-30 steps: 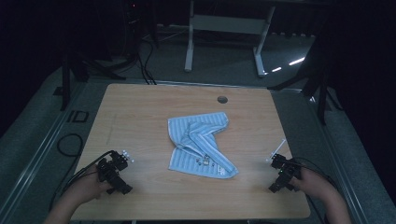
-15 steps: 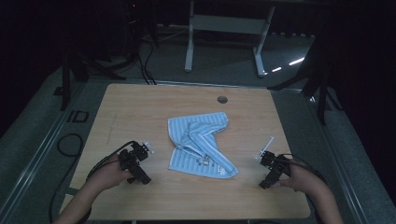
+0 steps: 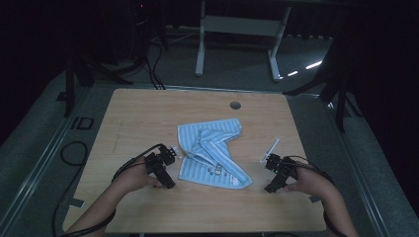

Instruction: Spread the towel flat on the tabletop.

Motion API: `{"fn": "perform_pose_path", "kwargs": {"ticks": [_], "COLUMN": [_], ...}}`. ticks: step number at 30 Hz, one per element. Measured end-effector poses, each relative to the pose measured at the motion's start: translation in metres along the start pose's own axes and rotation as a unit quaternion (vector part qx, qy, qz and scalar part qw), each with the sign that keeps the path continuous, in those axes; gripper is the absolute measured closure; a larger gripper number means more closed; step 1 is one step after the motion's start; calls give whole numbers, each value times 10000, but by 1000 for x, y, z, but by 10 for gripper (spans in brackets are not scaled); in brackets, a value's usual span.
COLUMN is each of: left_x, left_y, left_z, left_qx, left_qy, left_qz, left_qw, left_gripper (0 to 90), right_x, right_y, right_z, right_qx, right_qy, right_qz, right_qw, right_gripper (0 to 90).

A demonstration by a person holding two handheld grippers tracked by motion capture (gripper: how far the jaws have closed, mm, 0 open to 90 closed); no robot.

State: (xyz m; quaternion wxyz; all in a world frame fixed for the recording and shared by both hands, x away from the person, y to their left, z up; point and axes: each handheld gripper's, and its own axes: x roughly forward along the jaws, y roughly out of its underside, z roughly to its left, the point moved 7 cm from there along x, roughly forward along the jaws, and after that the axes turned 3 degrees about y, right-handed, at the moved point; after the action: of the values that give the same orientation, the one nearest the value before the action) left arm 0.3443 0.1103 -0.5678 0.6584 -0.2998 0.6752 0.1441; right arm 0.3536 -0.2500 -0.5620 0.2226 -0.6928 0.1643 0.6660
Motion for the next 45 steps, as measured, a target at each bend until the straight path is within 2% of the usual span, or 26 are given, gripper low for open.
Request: {"fn": "perform_pose_path", "kwargs": {"ticks": [1,3,5,7,9,12,16,18,22,26,27,29,31,33,34,36,38,39,40,42,44,45], "left_x": [0,0,-1,-1,0,2,7,12,23,36,39,42,45,46,46,43,41,39,38,34,28,24], "left_y": [-4,-15,-23,-34,-46,-61,-80,-88,-101,-112,-115,-121,-128,-133,-136,-140,-142,-142,-143,-143,-143,-143], "left_z": [0,-1,-3,-5,-8,-14,-19,-20,-23,-22,-22,-22,-22,-23,-24,-25,-24,-24,-24,-26,-26,-26], "left_qx": [26,70,168,180,231,273,211,153,50,-1,-36,1,-80,-110,-120,-119,-135,-127,-92,0,28,-7], "left_qy": [-16,-62,-110,-101,-114,-58,-3,43,143,78,82,-87,-180,-199,-156,-33,11,13,1,-32,-62,-105], "left_qz": [-36,-127,-249,-388,-524,-656,-866,-963,-1072,-1006,-1010,-1037,-1114,-1176,-1234,-1441,-1533,-1564,-1546,-1533,-1590,-1668], "left_qw": [10000,9999,9995,9990,9983,9975,9960,9952,9941,9949,9948,9946,9936,9928,9922,9895,9881,9876,9879,9882,9873,9859], "left_gripper": [251,271,335,343,344,344,344,344,343,343,343,347,394,417,458,575,757,843,883,891,893,895], "right_x": [-1,-3,-5,-8,-9,-9,-6,-3,8,19,21,25,26,25,24,22,19,17,16,15,13,13], "right_y": [-4,-11,-20,-31,-42,-58,-79,-88,-100,-106,-106,-106,-106,-106,-106,-105,-104,-103,-102,-100,-98,-97], "right_z": [0,1,2,3,1,-1,2,6,15,20,20,22,23,23,23,22,21,21,20,20,19,19], "right_qx": [-59,-118,-174,-220,-253,-231,-182,-231,-351,-433,-455,-515,-582,-612,-587,-597,-570,-585,-595,-576,-602,-597], "right_qy": [35,53,29,66,204,281,164,97,-6,-56,-56,-63,-54,-69,-73,-20,4,21,27,69,119,116], "right_qz": [-50,-114,-238,-376,-535,-642,-851,-907,-852,-708,-679,-579,-578,-604,-603,-630,-685,-736,-743,-747,-763,-771], "right_qw": [10000,9999,9996,9990,9980,9973,9961,9956,9957,9965,9966,9970,9966,9963,9964,9962,9960,9956,9955,9955,9952,9952], "right_gripper": [205,245,278,302,320,356,400,404,427,481,518,625,723,786,830,851,868,870,871,872,872,872]}}
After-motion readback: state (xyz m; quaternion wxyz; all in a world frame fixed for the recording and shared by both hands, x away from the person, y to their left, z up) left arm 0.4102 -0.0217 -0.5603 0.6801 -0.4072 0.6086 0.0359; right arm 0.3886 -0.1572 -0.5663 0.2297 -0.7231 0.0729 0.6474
